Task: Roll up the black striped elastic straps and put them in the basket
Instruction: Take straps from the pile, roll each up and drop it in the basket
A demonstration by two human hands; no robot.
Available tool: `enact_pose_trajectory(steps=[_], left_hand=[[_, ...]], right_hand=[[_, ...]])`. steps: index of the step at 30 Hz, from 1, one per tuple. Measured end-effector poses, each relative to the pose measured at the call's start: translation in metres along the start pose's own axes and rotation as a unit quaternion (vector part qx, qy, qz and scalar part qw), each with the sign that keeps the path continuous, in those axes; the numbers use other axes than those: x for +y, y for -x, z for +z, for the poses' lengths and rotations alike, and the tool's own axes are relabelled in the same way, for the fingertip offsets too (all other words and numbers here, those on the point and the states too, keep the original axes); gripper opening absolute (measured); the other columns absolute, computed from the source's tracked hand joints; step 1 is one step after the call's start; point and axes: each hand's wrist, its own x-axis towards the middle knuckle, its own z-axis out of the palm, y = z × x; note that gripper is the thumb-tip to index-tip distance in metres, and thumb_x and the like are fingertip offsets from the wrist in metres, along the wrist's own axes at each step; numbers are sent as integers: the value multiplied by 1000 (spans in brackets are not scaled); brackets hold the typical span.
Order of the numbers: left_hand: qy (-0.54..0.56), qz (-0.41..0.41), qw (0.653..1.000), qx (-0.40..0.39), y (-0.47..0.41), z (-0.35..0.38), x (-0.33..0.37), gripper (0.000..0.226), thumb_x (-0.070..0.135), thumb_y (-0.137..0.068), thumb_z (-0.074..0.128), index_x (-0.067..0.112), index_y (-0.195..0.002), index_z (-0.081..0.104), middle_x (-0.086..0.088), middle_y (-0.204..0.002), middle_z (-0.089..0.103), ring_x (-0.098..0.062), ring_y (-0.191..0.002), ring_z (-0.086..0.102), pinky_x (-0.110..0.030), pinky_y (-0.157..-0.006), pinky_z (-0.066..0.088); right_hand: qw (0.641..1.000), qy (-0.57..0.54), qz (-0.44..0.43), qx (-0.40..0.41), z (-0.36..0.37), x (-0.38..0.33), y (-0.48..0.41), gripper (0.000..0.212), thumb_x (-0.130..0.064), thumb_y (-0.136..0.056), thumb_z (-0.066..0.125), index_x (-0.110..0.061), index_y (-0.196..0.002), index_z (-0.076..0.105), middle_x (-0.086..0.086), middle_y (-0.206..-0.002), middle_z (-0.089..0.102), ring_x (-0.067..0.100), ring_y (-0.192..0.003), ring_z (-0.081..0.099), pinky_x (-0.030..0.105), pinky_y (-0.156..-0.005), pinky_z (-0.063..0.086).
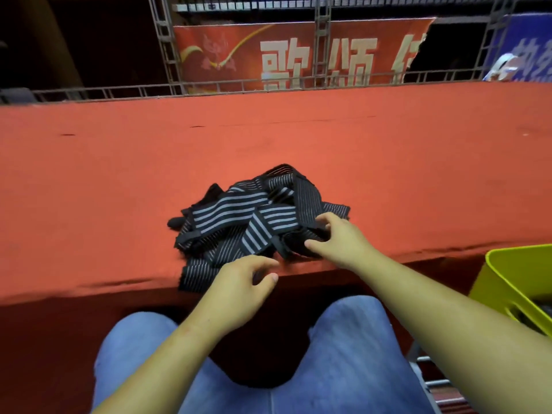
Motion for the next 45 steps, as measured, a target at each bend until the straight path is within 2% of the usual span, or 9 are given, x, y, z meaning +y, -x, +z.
enact_pose_trajectory(steps=[3,7,13,17,28,32,35,40,45], left_hand=[[5,-12,1000,13,8,-4,-17,22,31,-95,70,34,-116,75,28,-113,69,23,-103,55,2,-94,35],[27,-21,999,24,18,-4,-29,22,32,-94,71,35,-115,75,27,-112,71,12,-108,62,-14,-99,46],[49,-1,998,30,26,2,-25,21,30,-95,71,33,-115,75,28,-110,71,17,-107,59,-2,-94,39],[57,13,998,29,23,10,-17,23,31,-95,70,32,-118,74,25,-113,72,16,-109,59,-1,-92,38],[54,51,997,-9,-36,40,28,83,32,-92,72,25,-161,27,7,-154,44,-8,-125,56,-27,-110,44],[9,45,998,-40,-64,50,16,89,31,-86,77,17,-159,29,-5,-150,50,-18,-131,55,-32,-112,43],[-32,50,998,-29,-71,50,9,80,34,-82,77,18,-152,40,-4,-134,55,-19,-123,57,-33,-106,46],[-75,51,995,-45,-68,49,11,57,34,-83,68,21,-136,52,-2,-124,54,-21,-113,57,-36,-103,47],[-211,-7,976,-56,-73,24,-25,26,27,-102,49,17,-115,69,-7,-119,60,-30,-116,56,-40,-103,42]], right_hand=[[1000,-2,16,27,14,6,-11,59,-30,-87,81,-17,-140,59,10,-135,67,27,-129,60,27,-100,42],[997,-24,32,72,27,7,-19,27,-19,-87,80,-19,-112,71,5,-108,75,26,-111,68,25,-84,43],[986,-110,55,116,24,23,-13,19,-9,-93,65,-26,-88,57,-1,-89,72,27,-83,75,42,-76,60],[952,-267,98,116,11,26,4,18,-8,-100,52,-26,-98,54,9,-97,74,29,-76,78,29,-47,53],[929,-369,35,16,10,7,35,23,-3,-103,52,-24,-111,56,0,-85,74,13,-60,72,40,-69,56],[931,-365,3,-17,13,9,36,17,-1,-106,51,-16,-116,53,-6,-73,75,12,-62,73,38,-73,58],[940,-340,-5,-6,10,16,36,17,-4,-106,53,-14,-120,54,-5,-78,78,9,-70,75,35,-74,60],[965,-260,-32,13,11,23,40,16,-24,-101,61,-37,-108,56,5,-86,80,43,-84,71,62,-90,55],[935,-348,-15,62,-3,29,34,20,-15,-106,58,-33,-115,56,13,-99,77,26,-89,78,56,-95,60]])
